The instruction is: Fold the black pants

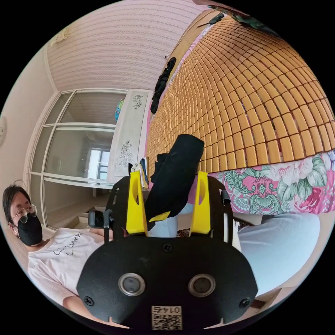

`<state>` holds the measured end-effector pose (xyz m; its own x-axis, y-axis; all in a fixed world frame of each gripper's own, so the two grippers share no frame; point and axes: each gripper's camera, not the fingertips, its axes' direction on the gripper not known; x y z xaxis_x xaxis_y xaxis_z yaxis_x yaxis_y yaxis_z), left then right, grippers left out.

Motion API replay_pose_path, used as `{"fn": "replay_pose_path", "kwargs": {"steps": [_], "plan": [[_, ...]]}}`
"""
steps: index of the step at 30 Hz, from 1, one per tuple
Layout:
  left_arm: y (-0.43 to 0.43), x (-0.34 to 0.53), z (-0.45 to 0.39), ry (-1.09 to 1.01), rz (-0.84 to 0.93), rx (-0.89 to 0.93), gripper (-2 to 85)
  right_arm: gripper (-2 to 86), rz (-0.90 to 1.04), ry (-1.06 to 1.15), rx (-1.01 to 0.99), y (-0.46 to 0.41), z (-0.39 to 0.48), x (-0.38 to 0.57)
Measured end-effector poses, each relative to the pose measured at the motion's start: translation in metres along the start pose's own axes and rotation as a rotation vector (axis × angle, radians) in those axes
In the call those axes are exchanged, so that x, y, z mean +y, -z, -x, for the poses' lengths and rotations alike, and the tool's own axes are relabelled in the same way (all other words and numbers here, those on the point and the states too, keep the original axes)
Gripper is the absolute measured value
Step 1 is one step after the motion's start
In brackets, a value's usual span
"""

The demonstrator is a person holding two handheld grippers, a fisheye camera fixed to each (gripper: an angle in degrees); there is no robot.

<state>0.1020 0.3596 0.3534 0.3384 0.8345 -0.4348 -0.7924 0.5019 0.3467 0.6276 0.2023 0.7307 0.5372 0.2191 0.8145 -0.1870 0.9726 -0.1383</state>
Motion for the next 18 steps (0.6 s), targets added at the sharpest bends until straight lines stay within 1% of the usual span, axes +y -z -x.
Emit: {"fn": "replay_pose_path", "kwargs": {"steps": [1, 3, 4, 8, 10, 12, 14, 15, 16, 17, 18], "plan": [[0.001, 0.0, -0.002, -0.011, 0.0, -0.001, 4.0, 9.0, 0.024, -0.012, 0.079, -0.002, 0.0, -0.001], [0.007, -0.005, -0.005, -0.037, -0.011, 0.002, 4.0, 5.4, 0.028, 0.013, 0.148, 0.003, 0.004, 0.003], [0.008, -0.007, -0.005, -0.039, -0.022, 0.009, 4.0, 4.2, -0.001, 0.032, 0.153, 0.014, 0.008, 0.008], [0.029, -0.03, -0.002, -0.068, -0.161, 0.104, 3.9, 3.1, -0.136, 0.046, 0.09, 0.056, 0.016, 0.026], [0.039, -0.042, 0.002, -0.06, -0.218, 0.143, 4.0, 3.0, -0.207, 0.075, 0.122, 0.078, 0.033, 0.035], [0.051, -0.045, 0.018, 0.015, -0.281, 0.215, 4.0, 3.1, -0.227, 0.103, 0.152, 0.083, 0.049, 0.036], [0.063, -0.035, 0.033, 0.059, -0.321, 0.209, 4.1, 3.5, -0.218, 0.148, 0.163, 0.073, 0.068, 0.03], [0.073, -0.024, 0.045, 0.092, -0.338, 0.173, 4.3, 3.9, -0.196, 0.183, 0.154, 0.056, 0.082, 0.022], [0.078, -0.016, 0.052, 0.115, -0.342, 0.152, 4.4, 4.4, -0.157, 0.224, 0.133, 0.032, 0.095, 0.011], [0.089, 0.002, 0.068, 0.177, -0.342, 0.11, 5.0, 5.1, -0.132, 0.245, 0.118, 0.017, 0.102, 0.006], [0.1, 0.023, 0.085, 0.246, -0.325, 0.052, 5.7, 6.6, -0.068, 0.294, 0.087, -0.019, 0.116, -0.006]]}}
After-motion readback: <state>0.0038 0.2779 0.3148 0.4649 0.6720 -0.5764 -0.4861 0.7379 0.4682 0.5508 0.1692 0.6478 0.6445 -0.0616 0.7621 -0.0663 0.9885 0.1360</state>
